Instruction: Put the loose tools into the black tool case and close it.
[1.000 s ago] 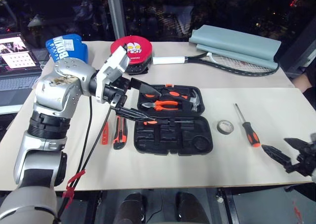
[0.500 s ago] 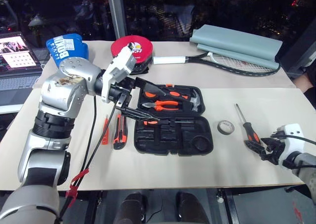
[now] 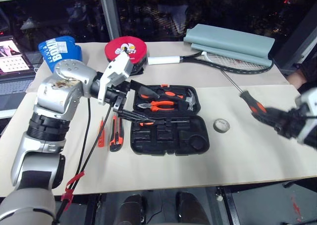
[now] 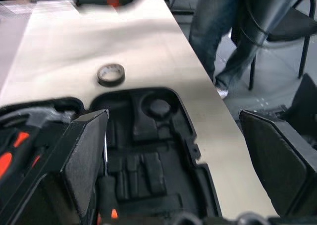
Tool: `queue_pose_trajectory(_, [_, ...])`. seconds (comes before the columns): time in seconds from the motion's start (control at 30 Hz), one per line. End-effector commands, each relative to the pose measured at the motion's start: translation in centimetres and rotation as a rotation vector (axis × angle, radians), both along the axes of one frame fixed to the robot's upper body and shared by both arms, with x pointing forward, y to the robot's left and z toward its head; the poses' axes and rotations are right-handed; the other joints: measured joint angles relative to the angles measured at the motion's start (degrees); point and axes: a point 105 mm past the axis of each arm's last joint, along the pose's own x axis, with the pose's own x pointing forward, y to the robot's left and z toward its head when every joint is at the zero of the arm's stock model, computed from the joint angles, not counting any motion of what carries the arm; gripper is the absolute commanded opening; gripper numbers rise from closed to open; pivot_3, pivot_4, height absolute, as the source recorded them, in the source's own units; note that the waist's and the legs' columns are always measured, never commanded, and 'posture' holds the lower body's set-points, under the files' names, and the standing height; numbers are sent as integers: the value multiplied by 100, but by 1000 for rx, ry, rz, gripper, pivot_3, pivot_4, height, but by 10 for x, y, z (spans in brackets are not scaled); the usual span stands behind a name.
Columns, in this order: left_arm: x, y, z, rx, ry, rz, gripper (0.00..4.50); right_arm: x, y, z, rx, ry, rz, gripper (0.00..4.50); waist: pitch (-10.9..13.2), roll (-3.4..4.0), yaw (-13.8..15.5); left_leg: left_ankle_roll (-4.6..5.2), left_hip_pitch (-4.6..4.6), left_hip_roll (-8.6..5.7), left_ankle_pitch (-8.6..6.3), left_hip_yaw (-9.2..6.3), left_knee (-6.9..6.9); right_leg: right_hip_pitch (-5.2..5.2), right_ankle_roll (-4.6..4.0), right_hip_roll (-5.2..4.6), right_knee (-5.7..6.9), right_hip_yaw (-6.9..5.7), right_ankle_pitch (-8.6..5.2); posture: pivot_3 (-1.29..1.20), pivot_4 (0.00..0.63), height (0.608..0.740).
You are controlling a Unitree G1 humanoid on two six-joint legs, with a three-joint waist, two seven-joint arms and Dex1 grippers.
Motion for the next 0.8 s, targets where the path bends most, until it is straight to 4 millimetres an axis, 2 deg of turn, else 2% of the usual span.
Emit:
queue_pose_trajectory(0.03, [-5,3,4,24,-35,-16,4500,1,46,2,-132,-30,275,1000,0,0,31,0,-2,-1,0,-1,0,-1,0,0,1,0,0,0,150,736])
queue_pose_trajectory(0.1, [-6,4,2,26,-35,-11,4500,6,62,-7,-224,-47,376,1000,1,1,68,0,-8,-3,0,1,0,-6,0,-2,-4,-1,0,0,150,736])
queue_pose_trajectory(0.2, [-5,7,3,30,-41,10,4500,9,72,-27,-318,-30,493,1000,2,0,147,3,-22,-10,-3,0,2,-13,7,-13,-6,-10,-4,0,150,736])
queue_pose_trajectory(0.5, [2,10,10,11,-53,66,4500,18,71,-61,-412,22,625,1000,3,1,165,7,-49,-19,-5,-3,5,-26,16,-21,-11,-21,2,0,150,736])
queue_pose_trajectory(0.8, [5,8,12,8,-64,72,4500,30,75,-77,-454,14,652,1000,4,1,97,3,-26,-18,-2,-3,4,-18,10,-19,0,-19,2,0,150,736])
